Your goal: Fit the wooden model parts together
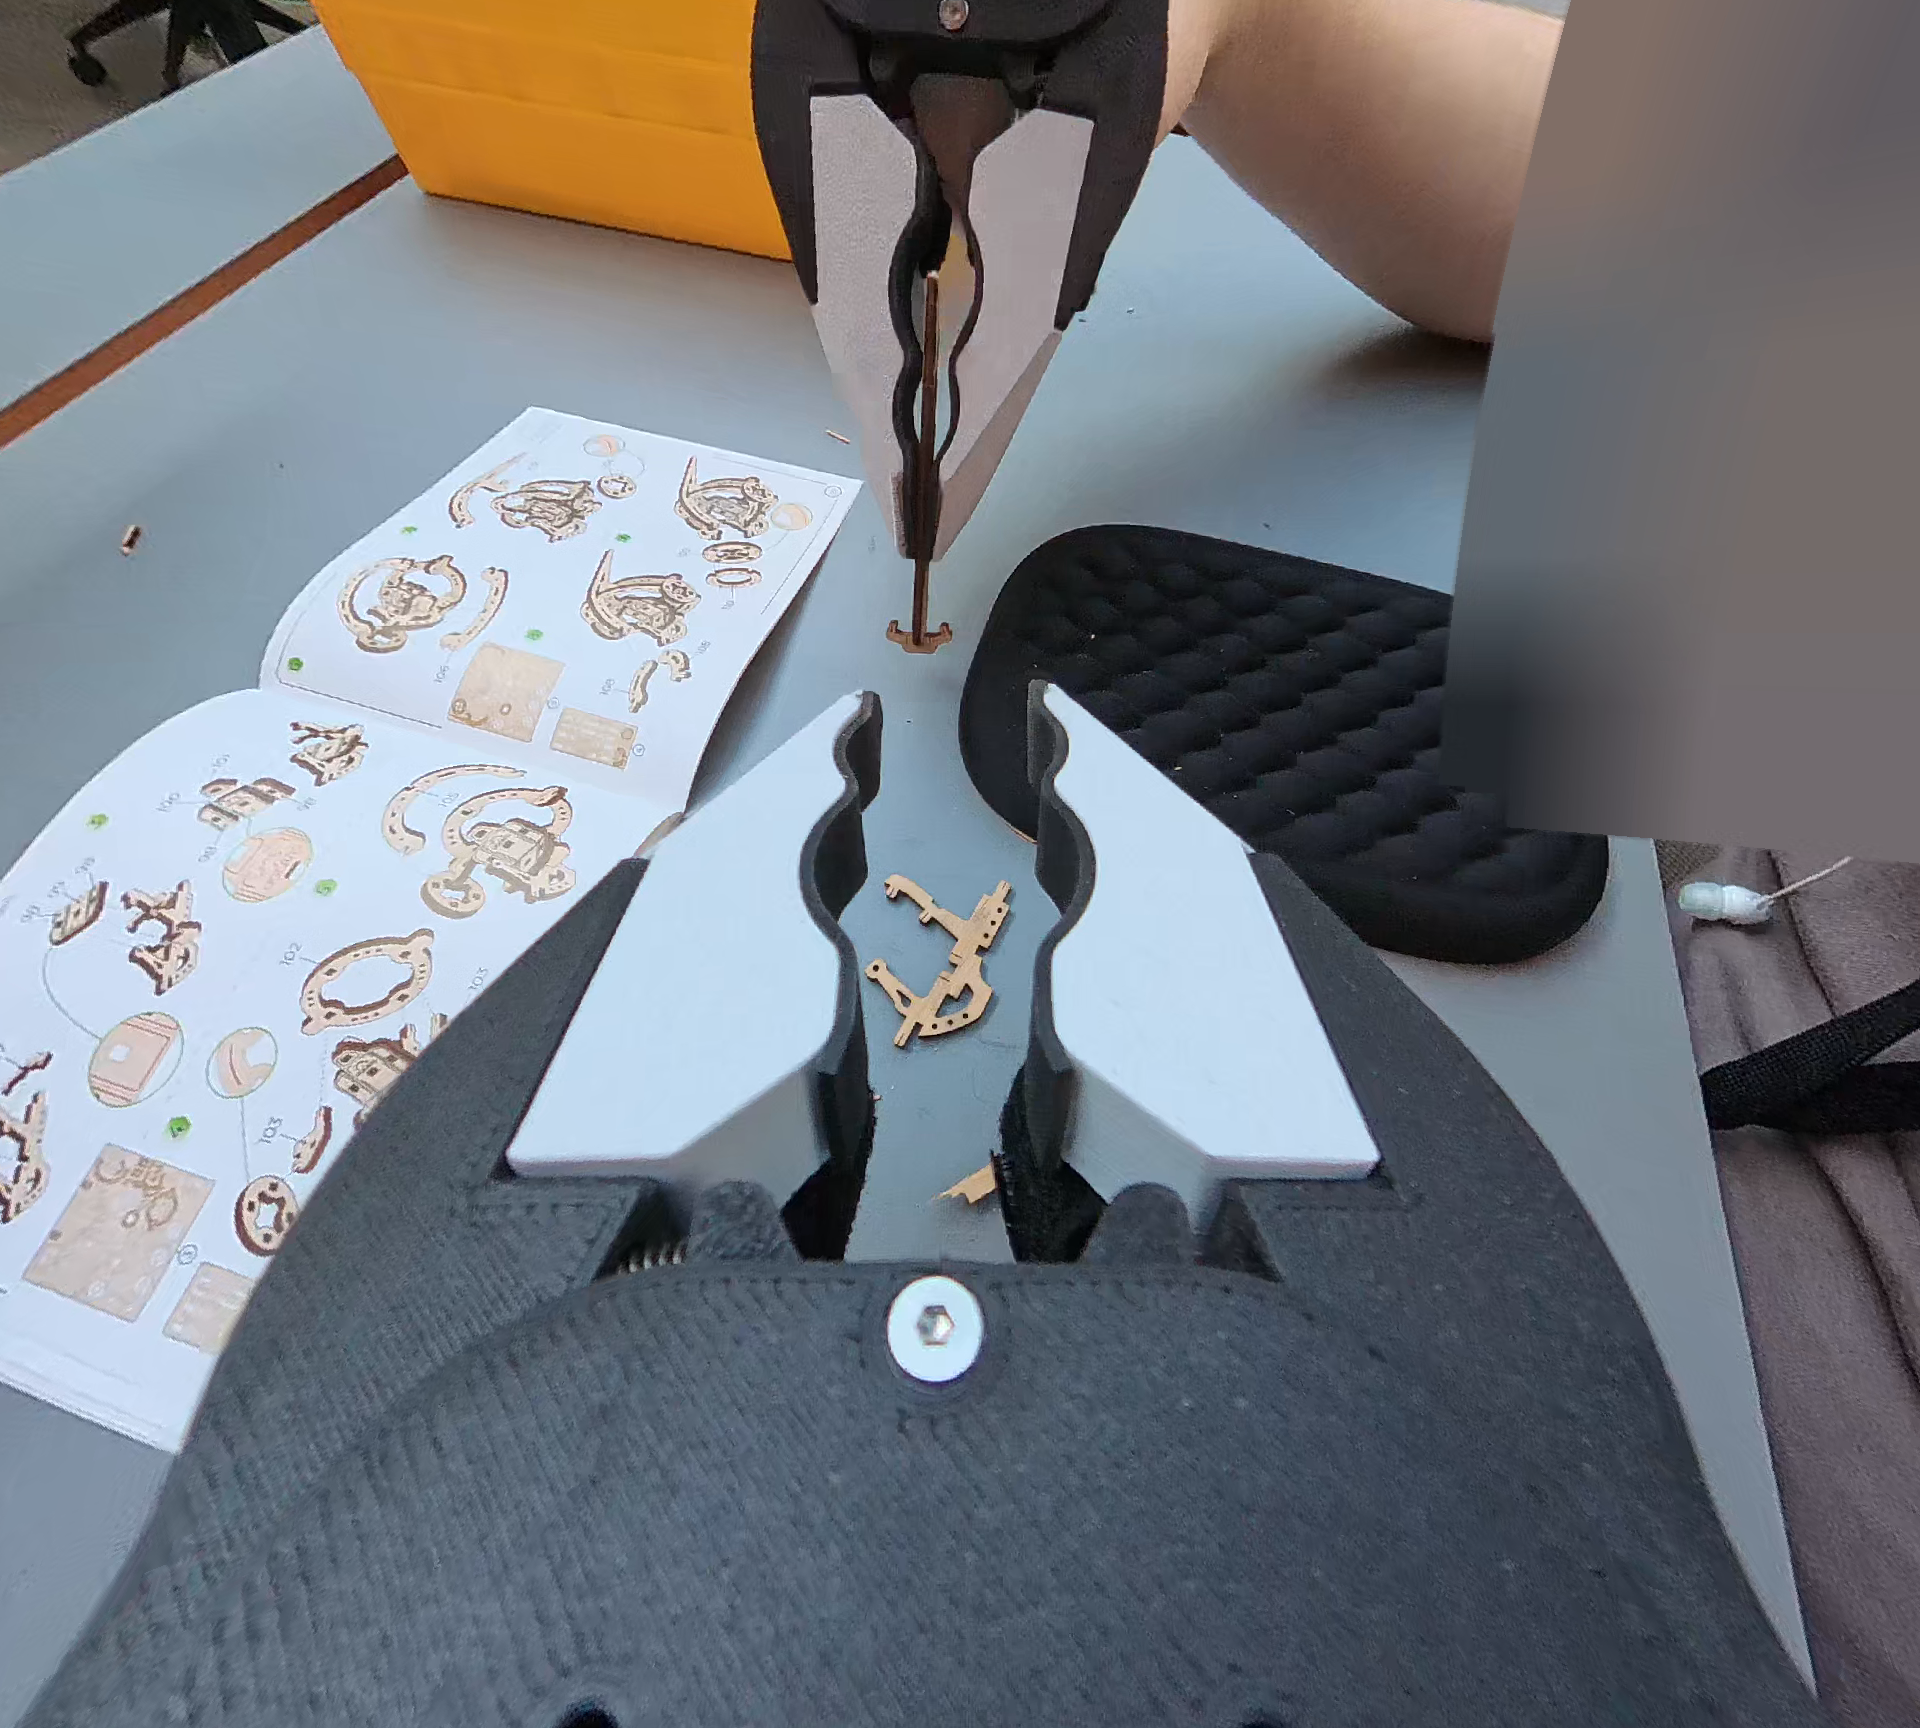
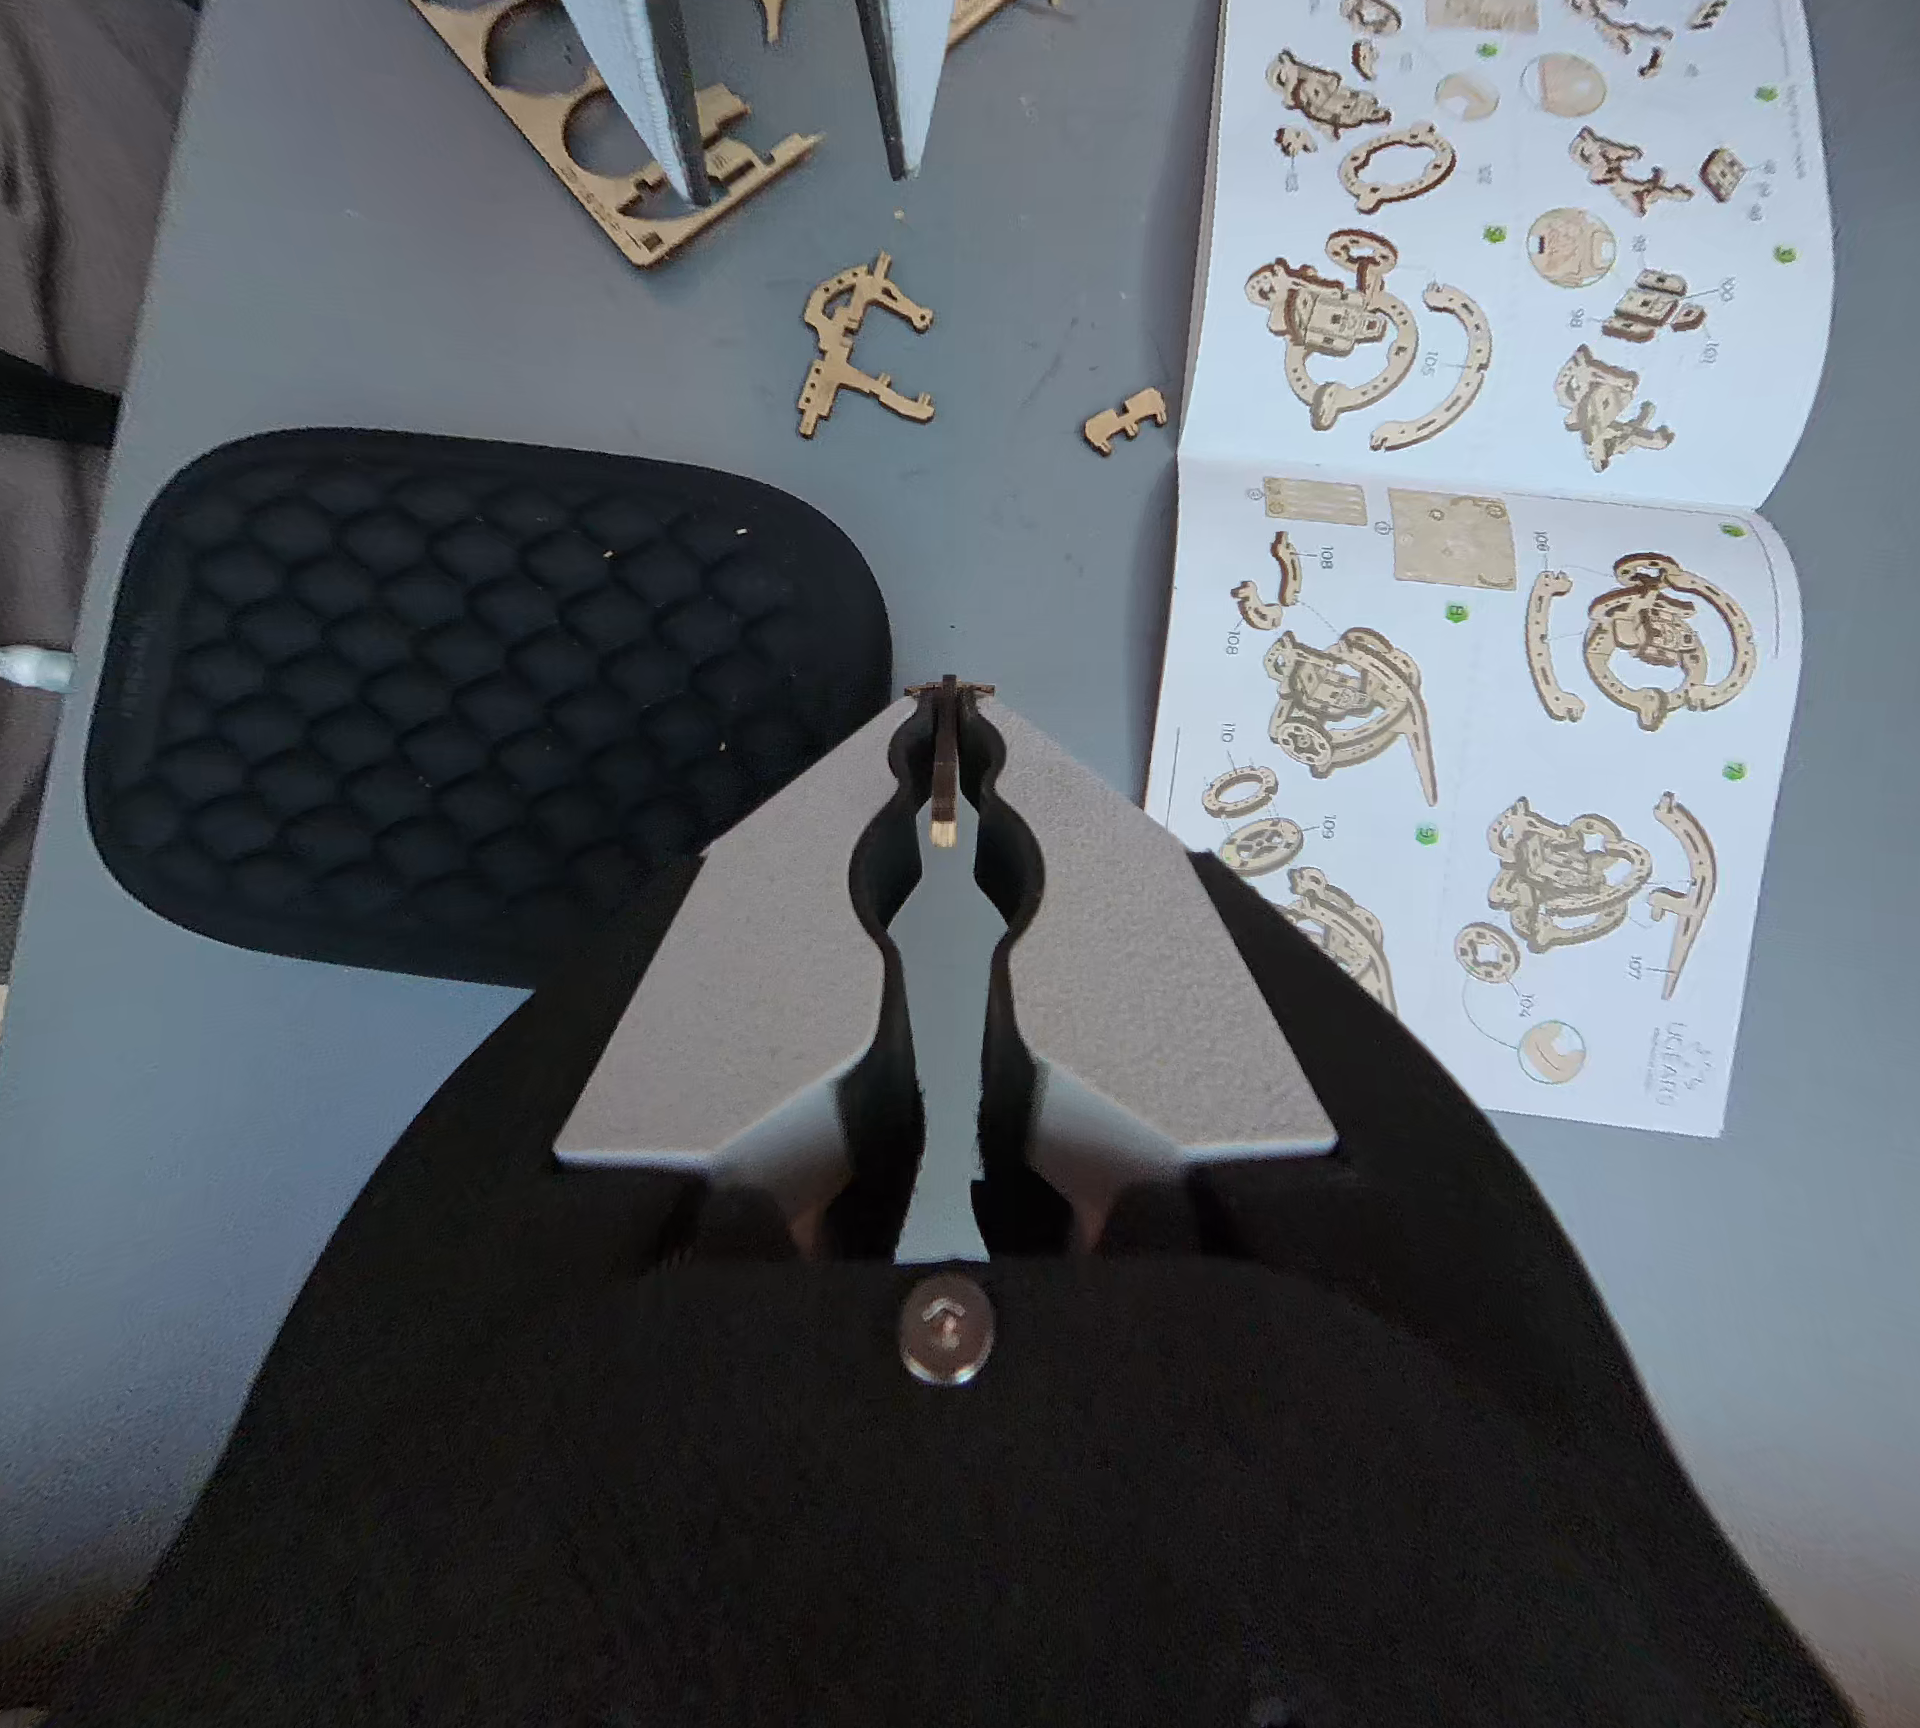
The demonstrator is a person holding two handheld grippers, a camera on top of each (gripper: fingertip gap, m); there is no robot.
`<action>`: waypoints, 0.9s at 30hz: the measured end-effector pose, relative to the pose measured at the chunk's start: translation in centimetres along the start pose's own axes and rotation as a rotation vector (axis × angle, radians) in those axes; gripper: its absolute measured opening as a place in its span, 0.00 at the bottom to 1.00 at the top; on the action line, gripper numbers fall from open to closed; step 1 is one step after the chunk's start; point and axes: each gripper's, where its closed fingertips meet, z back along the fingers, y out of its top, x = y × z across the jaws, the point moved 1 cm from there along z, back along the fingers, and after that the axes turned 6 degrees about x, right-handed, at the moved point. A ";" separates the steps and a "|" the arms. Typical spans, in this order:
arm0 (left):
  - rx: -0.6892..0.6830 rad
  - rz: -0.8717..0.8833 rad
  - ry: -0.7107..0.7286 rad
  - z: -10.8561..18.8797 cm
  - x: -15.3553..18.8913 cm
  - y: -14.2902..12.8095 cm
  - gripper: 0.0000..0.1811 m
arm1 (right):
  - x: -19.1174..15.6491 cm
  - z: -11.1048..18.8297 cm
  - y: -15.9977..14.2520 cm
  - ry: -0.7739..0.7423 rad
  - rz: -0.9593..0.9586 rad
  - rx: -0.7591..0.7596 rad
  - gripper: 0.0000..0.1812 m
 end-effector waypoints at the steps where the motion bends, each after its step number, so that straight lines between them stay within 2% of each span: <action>1: -0.003 0.016 -0.017 -0.1 -0.2 -0.1 0.14 | 0.1 -0.5 -0.2 -0.008 -0.001 -0.060 0.00; 7: -0.100 0.010 -0.064 -1.5 -2.4 -1.6 0.09 | 0.0 -2.1 1.0 -0.008 0.013 -0.173 0.00; 16: -0.099 -0.038 -0.136 -3.8 -3.7 -1.2 0.04 | 1.6 -2.1 2.0 -0.042 0.037 -0.320 0.00; 20: -0.133 -0.050 -0.147 -4.5 -3.8 -1.7 0.04 | 1.5 -1.9 1.5 -0.012 0.009 -0.279 0.00; 24: -0.192 -0.081 -0.171 -5.3 -3.4 -2.6 0.13 | 0.9 -1.9 0.4 0.035 -0.021 -0.206 0.00; 27: -0.232 -0.108 -0.192 -6.2 -2.7 -3.3 0.15 | 0.8 -1.6 0.0 0.049 -0.039 -0.166 0.00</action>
